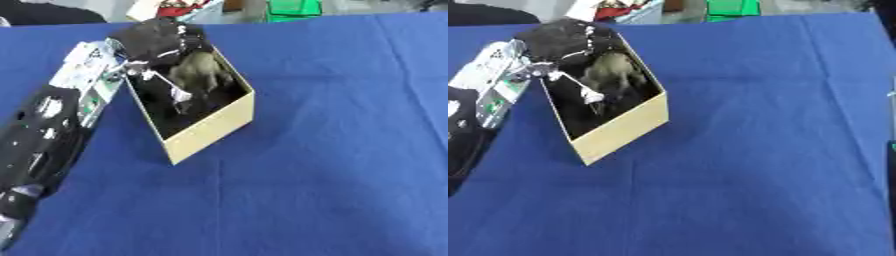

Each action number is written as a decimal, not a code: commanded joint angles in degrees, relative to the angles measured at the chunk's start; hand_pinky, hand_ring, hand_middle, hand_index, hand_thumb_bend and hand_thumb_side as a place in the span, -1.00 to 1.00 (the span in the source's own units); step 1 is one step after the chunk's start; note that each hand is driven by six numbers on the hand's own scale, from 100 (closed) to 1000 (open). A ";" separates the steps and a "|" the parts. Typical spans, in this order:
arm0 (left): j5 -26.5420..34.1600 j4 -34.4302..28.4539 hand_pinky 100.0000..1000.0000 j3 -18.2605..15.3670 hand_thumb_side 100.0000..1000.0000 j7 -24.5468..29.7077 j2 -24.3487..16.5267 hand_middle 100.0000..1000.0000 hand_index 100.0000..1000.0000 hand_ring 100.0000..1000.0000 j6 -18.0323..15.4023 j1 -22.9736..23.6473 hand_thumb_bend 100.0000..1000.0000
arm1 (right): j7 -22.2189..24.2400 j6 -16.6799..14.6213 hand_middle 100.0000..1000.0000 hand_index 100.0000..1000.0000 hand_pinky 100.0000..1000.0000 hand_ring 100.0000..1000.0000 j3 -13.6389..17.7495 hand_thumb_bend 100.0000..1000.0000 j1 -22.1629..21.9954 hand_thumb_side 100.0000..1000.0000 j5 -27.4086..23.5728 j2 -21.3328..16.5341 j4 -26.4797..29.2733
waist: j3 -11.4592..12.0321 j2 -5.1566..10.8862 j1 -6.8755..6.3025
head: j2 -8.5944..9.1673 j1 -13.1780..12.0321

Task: Pick up objects on the table and place them in the box.

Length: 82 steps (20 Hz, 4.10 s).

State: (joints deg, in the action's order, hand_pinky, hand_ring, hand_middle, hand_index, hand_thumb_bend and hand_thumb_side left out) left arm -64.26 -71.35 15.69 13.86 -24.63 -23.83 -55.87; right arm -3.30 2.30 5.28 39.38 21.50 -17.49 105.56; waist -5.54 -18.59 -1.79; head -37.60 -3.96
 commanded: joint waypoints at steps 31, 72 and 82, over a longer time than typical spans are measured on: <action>22.52 -10.59 0.51 -11.99 -0.03 -1.60 -16.10 0.59 0.76 0.63 12.34 1.50 0.12 | -0.04 0.03 0.45 0.89 0.72 0.90 0.61 -1.00 0.58 0.54 0.34 -1.27 1.24 | 1.44 1.80 0.19 | -1.52 1.04; 6.26 15.18 0.66 -16.41 -0.45 7.52 -22.01 0.80 0.90 0.83 -7.94 -0.45 -0.07 | 0.71 -0.19 0.44 0.89 0.72 0.90 0.19 -1.00 4.15 0.56 -0.98 -2.95 -0.23 | -2.04 -2.57 -1.17 | 4.24 -2.69; 4.78 16.08 0.66 -16.54 -0.60 6.82 -22.89 0.83 0.89 0.84 -7.89 -1.07 -0.14 | 0.90 -0.41 0.44 0.89 0.72 0.90 0.10 -1.00 5.05 0.56 -1.82 -3.50 -0.66 | -2.80 -3.85 -1.71 | 4.96 -3.25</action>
State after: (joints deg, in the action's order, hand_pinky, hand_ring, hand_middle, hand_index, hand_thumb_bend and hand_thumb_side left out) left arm -59.16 -55.01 -0.08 20.65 -44.51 -31.87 -55.64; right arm -2.53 2.02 5.26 43.43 20.06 -19.52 104.43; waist -8.44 -23.73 -3.51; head -33.42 -6.97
